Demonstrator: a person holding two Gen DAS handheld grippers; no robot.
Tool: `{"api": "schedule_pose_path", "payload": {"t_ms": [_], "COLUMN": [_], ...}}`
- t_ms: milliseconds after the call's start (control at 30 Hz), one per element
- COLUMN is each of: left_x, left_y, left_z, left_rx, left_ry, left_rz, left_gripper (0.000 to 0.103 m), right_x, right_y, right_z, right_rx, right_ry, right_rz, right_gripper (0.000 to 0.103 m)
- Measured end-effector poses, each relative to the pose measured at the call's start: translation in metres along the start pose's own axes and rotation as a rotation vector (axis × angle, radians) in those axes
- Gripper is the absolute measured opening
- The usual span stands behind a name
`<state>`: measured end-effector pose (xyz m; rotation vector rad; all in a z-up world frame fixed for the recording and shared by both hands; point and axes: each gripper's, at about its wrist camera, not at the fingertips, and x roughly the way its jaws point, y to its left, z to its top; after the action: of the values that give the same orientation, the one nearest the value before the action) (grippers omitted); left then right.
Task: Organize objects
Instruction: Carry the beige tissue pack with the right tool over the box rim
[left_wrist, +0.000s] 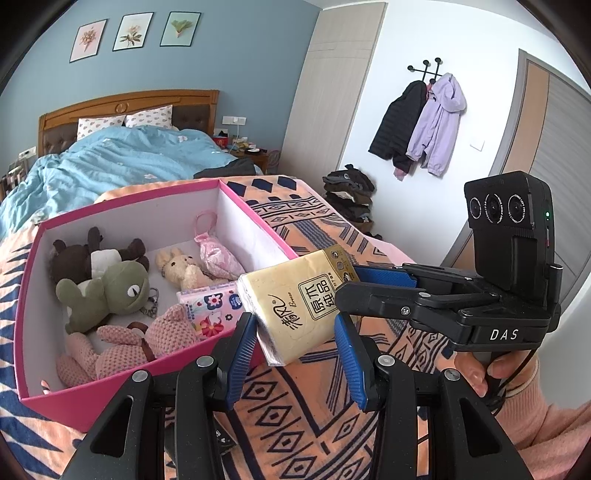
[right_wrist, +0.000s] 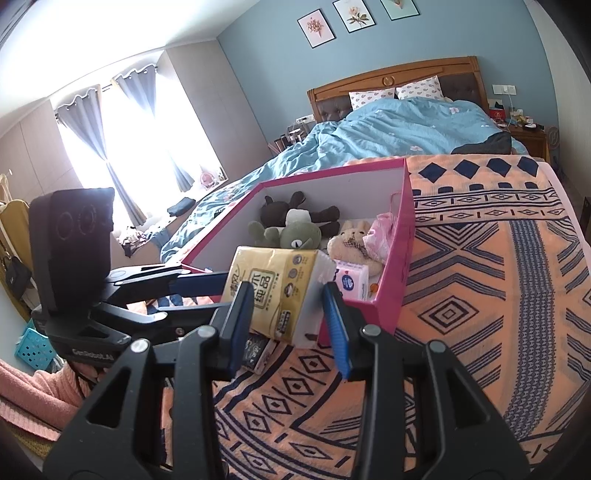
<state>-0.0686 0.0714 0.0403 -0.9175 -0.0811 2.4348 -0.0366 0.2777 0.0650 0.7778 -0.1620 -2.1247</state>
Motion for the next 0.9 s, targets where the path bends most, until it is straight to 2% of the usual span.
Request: {"api": "schedule_pose_path", "payload": {"t_ms": [900], "left_x": [0.013], "left_y": [0.01], "left_z": [0.014], "left_rx": [-0.01], "left_ry": [0.01], "left_rz": [0.007], "left_gripper": [0.044], "right_x": [0.009], "right_y": [-0.009], "right_z": [0.013], "right_rx": [0.012], "right_ry": [-0.001], "right_rz": [-0.004], "right_gripper": [0.042]}}
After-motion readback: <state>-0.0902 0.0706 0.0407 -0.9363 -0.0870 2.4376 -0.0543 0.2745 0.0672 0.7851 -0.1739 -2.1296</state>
